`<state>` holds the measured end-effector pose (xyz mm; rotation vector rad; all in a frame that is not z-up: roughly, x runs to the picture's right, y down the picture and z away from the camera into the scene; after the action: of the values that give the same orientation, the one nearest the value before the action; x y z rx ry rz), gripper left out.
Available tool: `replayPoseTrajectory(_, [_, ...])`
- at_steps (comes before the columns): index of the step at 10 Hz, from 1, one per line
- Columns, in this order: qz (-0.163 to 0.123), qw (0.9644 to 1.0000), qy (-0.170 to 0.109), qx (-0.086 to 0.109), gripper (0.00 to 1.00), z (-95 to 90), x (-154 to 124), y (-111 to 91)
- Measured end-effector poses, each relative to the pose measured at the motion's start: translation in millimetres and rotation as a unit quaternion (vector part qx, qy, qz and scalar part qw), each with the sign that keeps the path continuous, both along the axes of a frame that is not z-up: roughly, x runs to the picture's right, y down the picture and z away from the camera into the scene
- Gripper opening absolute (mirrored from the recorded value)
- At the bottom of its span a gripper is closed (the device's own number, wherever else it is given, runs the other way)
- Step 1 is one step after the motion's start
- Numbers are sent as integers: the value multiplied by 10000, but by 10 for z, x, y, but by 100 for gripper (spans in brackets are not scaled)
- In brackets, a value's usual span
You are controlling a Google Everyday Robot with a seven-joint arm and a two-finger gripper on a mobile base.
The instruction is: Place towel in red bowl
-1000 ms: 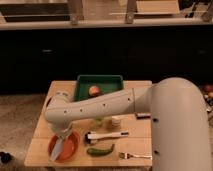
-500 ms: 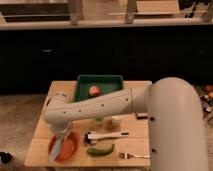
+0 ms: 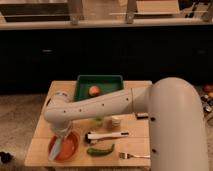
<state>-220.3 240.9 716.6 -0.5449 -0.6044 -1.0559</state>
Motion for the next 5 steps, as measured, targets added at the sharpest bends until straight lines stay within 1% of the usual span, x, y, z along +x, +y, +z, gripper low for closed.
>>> replayPoseTrajectory(1, [4,10000,6,5,7,-13,9,-13])
replayPoseTrajectory(3, [46,10000,1,21,28,-25,35,-20])
replayPoseTrajectory(4, [57,10000,7,7,36,-25,44,-16])
replayPoseTrajectory(5, [82,9999,-21,-74,46,-28,47,-11])
